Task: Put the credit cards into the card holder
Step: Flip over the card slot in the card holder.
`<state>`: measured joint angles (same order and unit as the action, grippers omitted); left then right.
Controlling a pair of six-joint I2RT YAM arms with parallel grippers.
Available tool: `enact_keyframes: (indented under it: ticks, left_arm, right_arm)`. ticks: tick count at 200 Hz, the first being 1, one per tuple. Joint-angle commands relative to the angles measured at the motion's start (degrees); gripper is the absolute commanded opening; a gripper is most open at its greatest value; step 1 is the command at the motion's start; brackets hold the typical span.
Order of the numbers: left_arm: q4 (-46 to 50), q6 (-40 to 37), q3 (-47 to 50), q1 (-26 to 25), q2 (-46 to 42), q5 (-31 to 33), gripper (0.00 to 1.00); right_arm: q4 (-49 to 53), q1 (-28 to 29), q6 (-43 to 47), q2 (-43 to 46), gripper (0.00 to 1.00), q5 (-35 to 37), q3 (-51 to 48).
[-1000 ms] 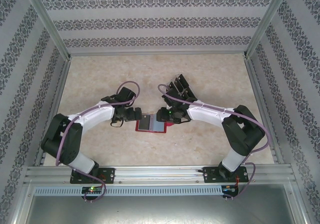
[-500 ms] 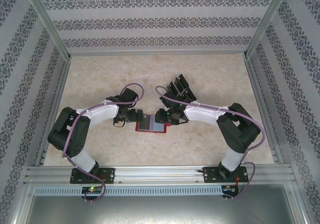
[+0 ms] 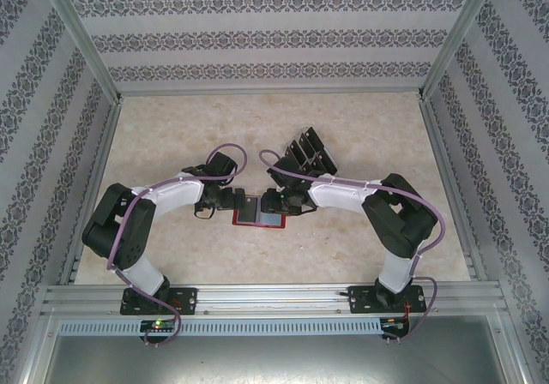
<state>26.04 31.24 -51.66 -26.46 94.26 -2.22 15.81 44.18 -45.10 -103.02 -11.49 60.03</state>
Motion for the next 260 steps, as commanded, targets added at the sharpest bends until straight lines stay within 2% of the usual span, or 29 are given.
enact_keyframes:
  ticks: [1,94,119,175,201,260]
  left_arm:
    - [-1.9,-0.6,1.5,-0.7,2.0,-0.1,1.00]
    - [-2.6,-0.2,2.2,-1.0,2.1,-0.4,1.00]
    - [-1.9,0.9,2.3,-1.0,0.8,1.5,1.00]
    - [1.1,9.6,3.9,2.1,-10.8,8.0,1.00]
    - [0.2,13.1,5.8,2.8,-16.3,8.7,1.00]
    - [1.2,16.7,7.2,2.9,-22.7,11.1,1.00]
  right_arm:
    - [-0.3,1.0,-0.8,-1.3,0.45,-0.8,1.9]
    - [-2.2,2.9,-2.0,-2.0,0.45,-2.3,4.0]
    - [-3.3,3.1,-2.5,-2.1,0.45,-3.1,4.3]
    - [-3.9,3.5,-3.2,-3.5,0.45,-3.5,5.7]
    - [-4.0,4.0,-3.5,-4.5,0.45,-3.7,7.1]
    - [-3.9,5.3,-4.0,-7.6,0.45,-4.2,10.8]
